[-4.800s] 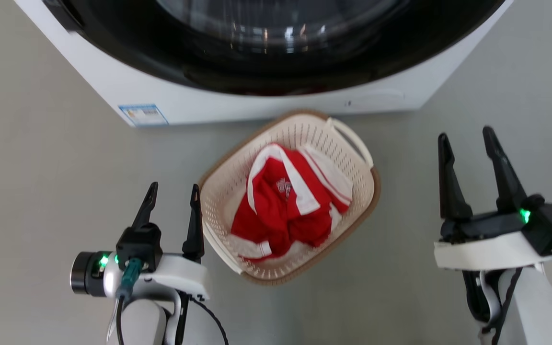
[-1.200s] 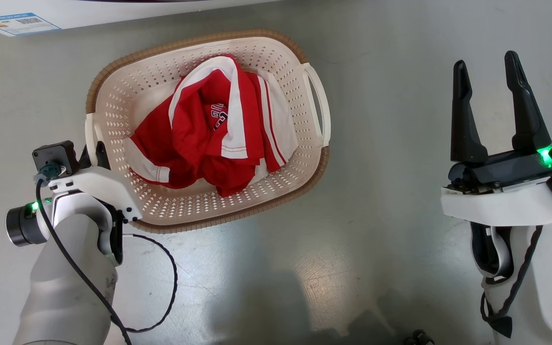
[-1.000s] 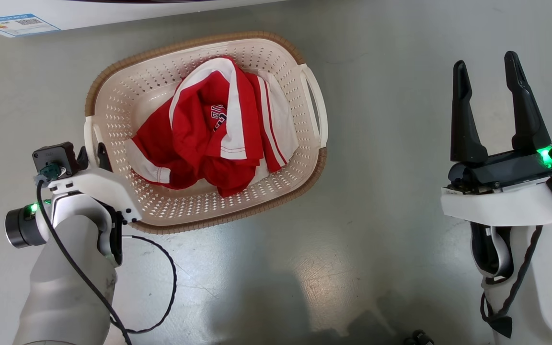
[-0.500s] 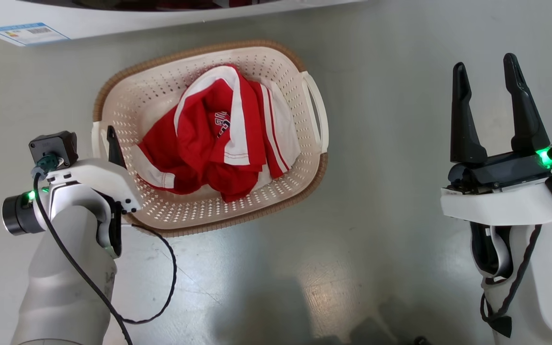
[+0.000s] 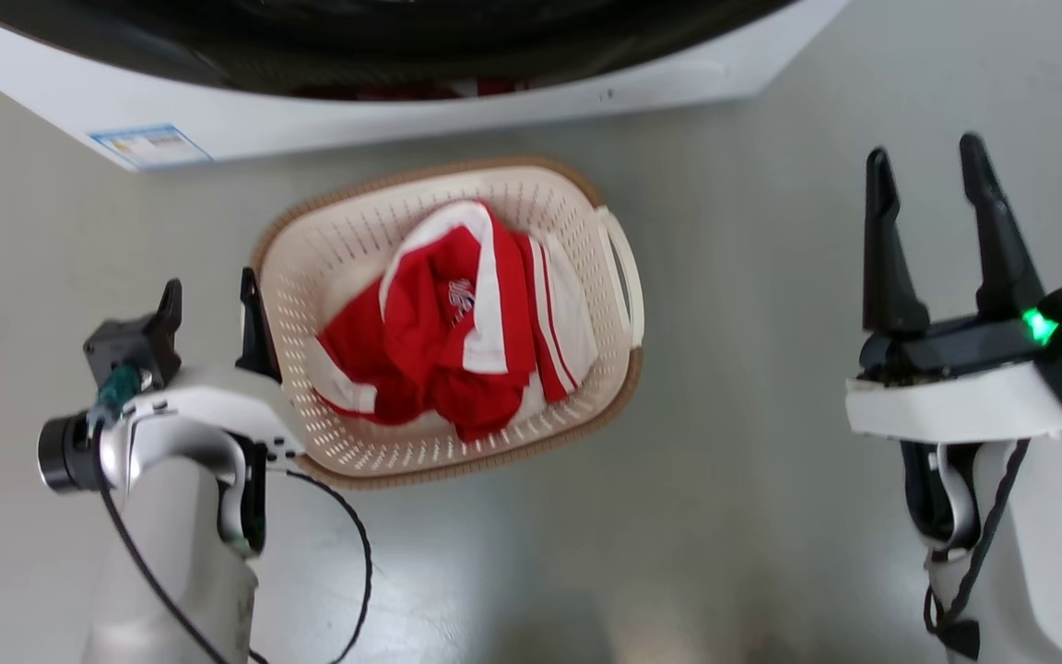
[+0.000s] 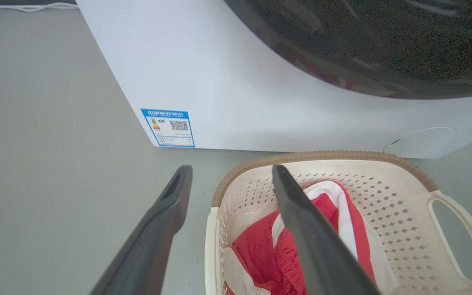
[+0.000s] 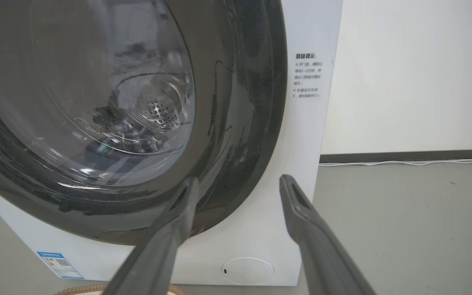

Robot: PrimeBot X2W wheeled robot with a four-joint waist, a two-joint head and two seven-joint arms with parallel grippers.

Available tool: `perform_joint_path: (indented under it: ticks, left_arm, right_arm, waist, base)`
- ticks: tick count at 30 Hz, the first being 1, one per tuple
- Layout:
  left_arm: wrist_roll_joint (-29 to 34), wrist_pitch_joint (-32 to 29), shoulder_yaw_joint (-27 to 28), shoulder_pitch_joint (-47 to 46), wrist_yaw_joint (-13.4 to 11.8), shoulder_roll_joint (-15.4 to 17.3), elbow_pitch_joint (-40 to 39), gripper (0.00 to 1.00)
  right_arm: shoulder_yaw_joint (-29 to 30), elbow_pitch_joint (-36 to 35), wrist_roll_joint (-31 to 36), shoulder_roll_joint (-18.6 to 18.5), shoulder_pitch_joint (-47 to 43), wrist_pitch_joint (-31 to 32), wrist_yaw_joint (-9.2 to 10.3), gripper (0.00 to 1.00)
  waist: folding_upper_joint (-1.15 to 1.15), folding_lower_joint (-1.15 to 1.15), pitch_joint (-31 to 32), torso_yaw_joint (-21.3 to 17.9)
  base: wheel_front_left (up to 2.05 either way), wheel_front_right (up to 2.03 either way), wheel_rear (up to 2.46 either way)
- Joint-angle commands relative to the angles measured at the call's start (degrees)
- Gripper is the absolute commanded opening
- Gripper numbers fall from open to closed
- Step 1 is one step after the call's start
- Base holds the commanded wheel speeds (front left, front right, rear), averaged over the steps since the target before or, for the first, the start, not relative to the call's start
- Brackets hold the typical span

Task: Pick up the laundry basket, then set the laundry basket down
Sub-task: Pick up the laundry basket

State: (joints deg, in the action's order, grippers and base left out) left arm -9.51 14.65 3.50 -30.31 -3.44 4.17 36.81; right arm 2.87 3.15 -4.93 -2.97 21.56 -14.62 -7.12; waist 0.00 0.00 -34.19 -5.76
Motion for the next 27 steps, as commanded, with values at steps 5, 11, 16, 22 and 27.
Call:
perform_joint_path:
  ticks: [5, 11, 16, 22, 27]
  left_arm:
    - [1.70, 0.35, 2.79, 8.32, 0.41, -0.09, -9.68, 1.00]
    - [1.37, 0.35, 3.44, 14.79, -0.31, -1.02, -16.26, 1.00]
    - [1.27, 0.35, 1.50, 20.93, -1.01, -1.25, -20.87, 1.00]
    - [0.52, 0.35, -0.62, 27.55, -3.31, -1.28, -26.54, 1.00]
    - [0.14, 0.35, -2.02, 32.60, -5.05, -1.28, -29.90, 1.00]
  right_arm:
    - [-1.34, 0.98, 0.84, 0.10, -3.79, -0.38, -0.36, 1.00]
    - [-1.09, 2.90, 1.29, 0.10, -6.68, -0.38, -0.36, 1.00]
    - [-0.76, 4.63, 1.72, 0.10, -10.42, -0.38, -0.36, 1.00]
    - [-0.46, 5.84, 1.73, 0.10, -14.89, -0.38, -0.36, 1.00]
    - [-0.52, 5.90, 1.61, 0.10, -17.85, -0.38, -0.36, 1.00]
  waist:
    - [0.00, 0.00, 8.22, 1.75]
    - [0.00, 0.00, 14.63, 2.84]
    - [0.00, 0.00, 20.85, 3.76]
    - [0.00, 0.00, 26.68, 4.40]
    - [0.00, 0.00, 29.82, 4.64]
  base:
    - [0.00, 0.00, 0.00]
    - [0.00, 0.00, 0.00]
    - [0.00, 0.00, 0.00]
    - [0.00, 0.00, 0.00]
    - [0.00, 0.00, 0.00]
